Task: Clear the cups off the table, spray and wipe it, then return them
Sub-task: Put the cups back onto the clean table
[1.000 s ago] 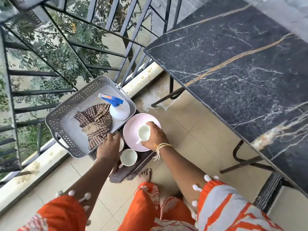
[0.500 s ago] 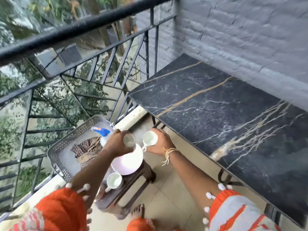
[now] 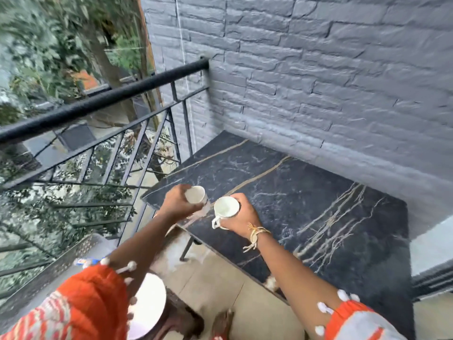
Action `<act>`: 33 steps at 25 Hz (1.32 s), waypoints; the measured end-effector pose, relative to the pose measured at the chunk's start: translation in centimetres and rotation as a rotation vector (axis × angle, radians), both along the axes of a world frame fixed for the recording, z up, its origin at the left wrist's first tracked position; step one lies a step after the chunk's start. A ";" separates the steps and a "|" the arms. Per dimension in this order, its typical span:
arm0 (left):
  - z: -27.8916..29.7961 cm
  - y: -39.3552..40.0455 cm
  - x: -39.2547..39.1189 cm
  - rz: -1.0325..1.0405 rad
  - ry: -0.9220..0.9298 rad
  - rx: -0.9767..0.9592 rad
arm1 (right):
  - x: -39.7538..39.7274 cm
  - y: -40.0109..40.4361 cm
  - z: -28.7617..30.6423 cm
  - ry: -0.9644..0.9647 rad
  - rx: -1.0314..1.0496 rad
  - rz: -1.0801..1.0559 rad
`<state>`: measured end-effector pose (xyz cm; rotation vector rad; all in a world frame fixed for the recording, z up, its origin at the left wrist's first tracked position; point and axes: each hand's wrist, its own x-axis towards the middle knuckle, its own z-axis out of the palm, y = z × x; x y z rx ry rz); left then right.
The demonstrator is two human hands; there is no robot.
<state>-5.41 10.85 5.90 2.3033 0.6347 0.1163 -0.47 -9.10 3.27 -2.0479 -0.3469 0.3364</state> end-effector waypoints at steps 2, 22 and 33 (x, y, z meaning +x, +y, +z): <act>-1.0 0.3 4.6 0.001 -0.025 0.000 | 4.1 0.1 -0.7 0.008 0.042 -0.069; -9.7 7.3 44.9 -0.078 0.024 0.054 | 40.9 7.9 -8.5 0.059 -0.033 -0.225; -11.4 8.1 49.8 -0.060 0.007 0.074 | 46.0 10.3 -10.3 0.061 0.038 -0.210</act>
